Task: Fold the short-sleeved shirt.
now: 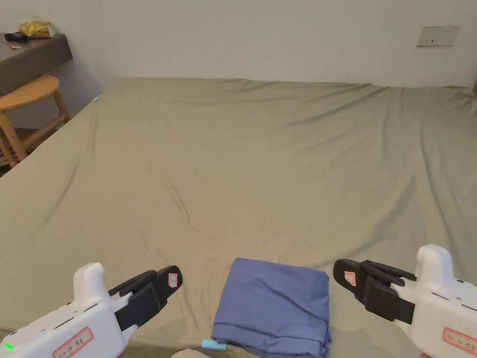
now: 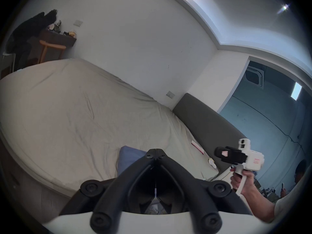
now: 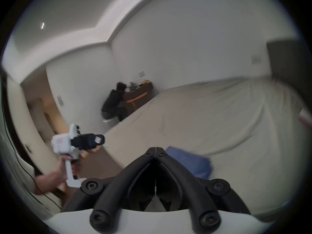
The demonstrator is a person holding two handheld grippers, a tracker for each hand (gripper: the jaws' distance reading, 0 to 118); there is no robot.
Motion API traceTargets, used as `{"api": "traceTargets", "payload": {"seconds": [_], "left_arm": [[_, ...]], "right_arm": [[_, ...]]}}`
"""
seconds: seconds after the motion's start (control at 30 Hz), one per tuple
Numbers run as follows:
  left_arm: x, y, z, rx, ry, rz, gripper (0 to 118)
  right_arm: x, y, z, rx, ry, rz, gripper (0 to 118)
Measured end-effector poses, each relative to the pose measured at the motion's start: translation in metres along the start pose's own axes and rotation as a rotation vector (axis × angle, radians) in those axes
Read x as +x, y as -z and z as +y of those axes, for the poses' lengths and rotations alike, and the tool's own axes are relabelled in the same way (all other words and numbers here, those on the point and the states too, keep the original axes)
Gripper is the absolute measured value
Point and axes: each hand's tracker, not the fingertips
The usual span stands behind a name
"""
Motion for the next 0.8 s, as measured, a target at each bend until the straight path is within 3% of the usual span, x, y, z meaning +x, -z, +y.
{"api": "traceTargets", "payload": {"seconds": [0.07,0.17,0.37,0.43,0.6,0.67,0.8], "left_arm": [[-0.007,0.007,-0.002,-0.041,-0.028,-0.014,0],[-0.018,0.017,-0.003,-0.094,-0.098,-0.027,0],[-0.046,0.038,-0.006,-0.179,-0.162,0.020,0],[-0.054,0.050,-0.006,-0.202,-0.215,0.063,0],[-0.064,0.073,-0.010,-0.313,-0.157,0.085,0],[-0.069,0.085,-0.010,-0.348,-0.161,0.104,0],[-0.075,0.104,-0.009,-0.389,-0.158,0.104,0]], "right_arm": [[0.036,0.032,-0.013,-0.087,0.165,0.098,0],[0.085,0.074,-0.041,-0.179,0.363,0.163,0],[0.139,0.123,-0.088,-0.286,0.539,0.152,0],[0.149,0.129,-0.099,-0.297,0.550,0.114,0],[0.169,0.132,-0.115,-0.344,0.641,0.022,0],[0.173,0.133,-0.119,-0.336,0.653,0.044,0],[0.165,0.131,-0.118,-0.324,0.590,0.036,0]]}}
